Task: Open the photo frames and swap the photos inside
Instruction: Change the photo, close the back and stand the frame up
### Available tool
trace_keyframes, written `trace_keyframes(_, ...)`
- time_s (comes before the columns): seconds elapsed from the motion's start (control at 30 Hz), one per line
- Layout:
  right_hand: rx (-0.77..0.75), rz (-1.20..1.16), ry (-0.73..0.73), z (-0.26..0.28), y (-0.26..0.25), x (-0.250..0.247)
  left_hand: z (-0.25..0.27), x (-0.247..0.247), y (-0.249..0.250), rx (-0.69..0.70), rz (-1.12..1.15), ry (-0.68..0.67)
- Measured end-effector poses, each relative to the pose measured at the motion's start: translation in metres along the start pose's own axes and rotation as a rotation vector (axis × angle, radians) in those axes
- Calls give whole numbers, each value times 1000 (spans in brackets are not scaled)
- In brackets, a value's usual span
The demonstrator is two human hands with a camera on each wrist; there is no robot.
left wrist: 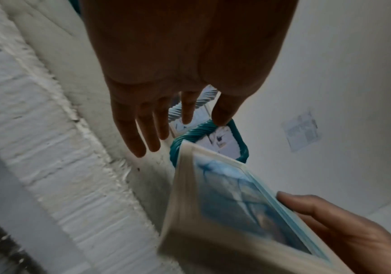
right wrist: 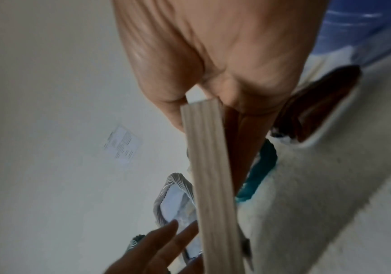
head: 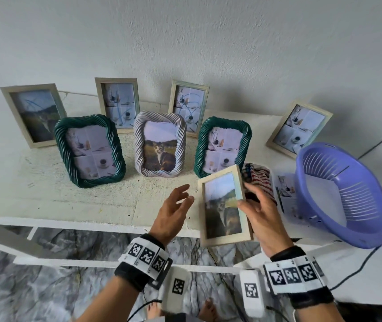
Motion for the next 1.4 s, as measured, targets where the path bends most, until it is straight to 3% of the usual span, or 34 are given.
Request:
trace_keyframes(0.1, 99, -196, -21, 8, 9, 15, 4, -2, -8, -77, 188, -35)
trace_keyframes(0.23, 159, -360, -73, 14, 20, 40, 9, -12, -13, -115, 427, 58)
trace_keyframes(0.37, 218, -427, -64, 11, 35, 53, 11, -21, -16, -58, 445, 122)
trace_keyframes(0.5, 83, -44, -70, 1, 44, 51, 9, -25, -32, -38, 381, 167)
trace_keyframes(0.6, -141, 356, -74, -10, 33, 39, 7, -28, -40, 13, 321, 211)
trace_keyframes(0.7, -369, 693, 141, -32, 8, 13, 5, -31, -43, 61, 279, 182)
trace_keyframes(0.77, -429, 866, 341, -50, -10, -6, 4, -33, -42, 81, 262, 161)
trace_keyframes(0.83, -314, 1050, 448, -70, -19, -23, 5, -34, -37, 108, 246, 168)
trace_keyframes(0.97, 71, 1283, 296, -100, -6, -43, 5, -35, -28, 176, 206, 185)
trace_keyframes(1.03, 124, 1288, 250, -108, 7, -46, 4, -36, -28, 190, 184, 191)
trace_keyframes(1.2, 59, 1137, 318, -111, 15, -41, 4, -38, -31, 193, 187, 193)
trace_keyframes(1.4, -161, 880, 461, -72, -27, -31, 4, -39, -25, 201, 107, 201)
Point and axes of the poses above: each hand's wrist, its own z-axis away from the middle knuckle, its own x-axis out of the palm, y = z × x, the point moved 4 cm from there along -z, towards the middle knuckle, and after that the axes turned 6 degrees about -z, right-handed, at the moved point
